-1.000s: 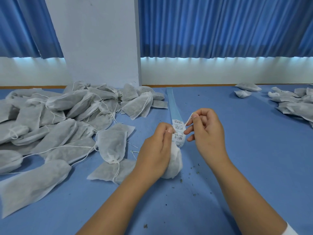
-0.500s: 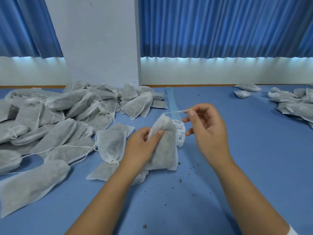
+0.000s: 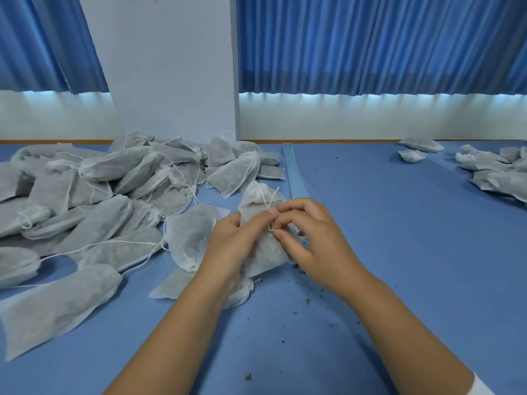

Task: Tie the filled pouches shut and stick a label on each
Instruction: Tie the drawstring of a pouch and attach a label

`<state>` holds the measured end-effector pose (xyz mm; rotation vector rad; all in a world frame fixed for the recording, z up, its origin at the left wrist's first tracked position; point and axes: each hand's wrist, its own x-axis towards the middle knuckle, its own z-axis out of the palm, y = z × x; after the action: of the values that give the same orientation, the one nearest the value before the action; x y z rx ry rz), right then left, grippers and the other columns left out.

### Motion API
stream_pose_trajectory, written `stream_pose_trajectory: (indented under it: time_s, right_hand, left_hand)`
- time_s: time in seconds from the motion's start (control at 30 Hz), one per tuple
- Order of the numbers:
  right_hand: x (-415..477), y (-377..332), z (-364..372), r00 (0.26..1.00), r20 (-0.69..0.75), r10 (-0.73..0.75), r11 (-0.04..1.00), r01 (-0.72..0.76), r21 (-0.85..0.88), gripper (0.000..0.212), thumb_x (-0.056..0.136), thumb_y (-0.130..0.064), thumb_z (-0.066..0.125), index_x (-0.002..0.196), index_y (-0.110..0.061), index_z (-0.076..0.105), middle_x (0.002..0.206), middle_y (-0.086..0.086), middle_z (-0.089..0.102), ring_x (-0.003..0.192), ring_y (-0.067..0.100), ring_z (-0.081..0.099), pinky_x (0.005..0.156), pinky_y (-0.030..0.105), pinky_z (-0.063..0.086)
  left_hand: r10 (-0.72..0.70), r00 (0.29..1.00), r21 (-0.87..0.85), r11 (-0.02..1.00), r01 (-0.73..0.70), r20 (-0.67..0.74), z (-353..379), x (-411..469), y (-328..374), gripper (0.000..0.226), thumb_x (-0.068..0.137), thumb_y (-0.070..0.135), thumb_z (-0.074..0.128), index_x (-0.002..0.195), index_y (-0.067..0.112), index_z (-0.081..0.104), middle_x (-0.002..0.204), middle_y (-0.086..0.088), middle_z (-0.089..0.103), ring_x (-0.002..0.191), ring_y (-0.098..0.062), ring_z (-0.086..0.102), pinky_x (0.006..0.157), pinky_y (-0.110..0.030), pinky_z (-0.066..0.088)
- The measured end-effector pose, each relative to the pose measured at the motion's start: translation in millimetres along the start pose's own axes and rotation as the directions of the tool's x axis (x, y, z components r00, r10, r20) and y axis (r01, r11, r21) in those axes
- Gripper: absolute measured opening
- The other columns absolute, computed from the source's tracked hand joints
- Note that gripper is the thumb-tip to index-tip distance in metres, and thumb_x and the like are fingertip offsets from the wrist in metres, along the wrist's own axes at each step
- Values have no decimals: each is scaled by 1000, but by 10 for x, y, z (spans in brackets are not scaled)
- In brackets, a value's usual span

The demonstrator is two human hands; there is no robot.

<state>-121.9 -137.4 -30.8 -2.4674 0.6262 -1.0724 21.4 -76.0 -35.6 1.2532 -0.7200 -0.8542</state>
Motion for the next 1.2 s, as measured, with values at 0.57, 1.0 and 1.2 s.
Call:
stream_pose_trajectory:
  time_s: [0.57, 1.0, 1.2]
  right_hand:
    - [133, 477, -23, 806, 214, 551, 713, -588, 381, 68, 89, -14, 64, 141, -41, 31, 89, -9, 75, 78, 10, 70, 71, 22, 51]
    - [5, 360, -118, 852, 368, 372, 867, -461, 191, 65, 77, -23, 81, 133, -31, 49, 99, 1, 72, 84, 13, 68, 85, 30, 55]
    - [10, 354, -139, 893, 233, 384, 908, -411, 80, 35, 91, -31, 66, 125, -34, 62, 104, -7, 59, 89, 7, 59, 84, 19, 45]
  left_hand:
    - [-70, 993, 48, 996, 74, -91, -123, 198, 2, 28, 94, 49, 57, 96, 26, 73, 88, 7, 78, 87, -16, 74, 88, -40, 56]
    - [-64, 991, 148, 988, 47, 114, -120, 173, -46, 43, 101, 50, 44, 106, 23, 77, 107, 0, 76, 104, -17, 71, 104, -47, 48]
    - [-87, 986, 144, 987, 66, 143, -124, 193, -68, 58, 84, 63, 49, 117, 21, 72, 114, -1, 74, 109, -20, 69, 106, -47, 47]
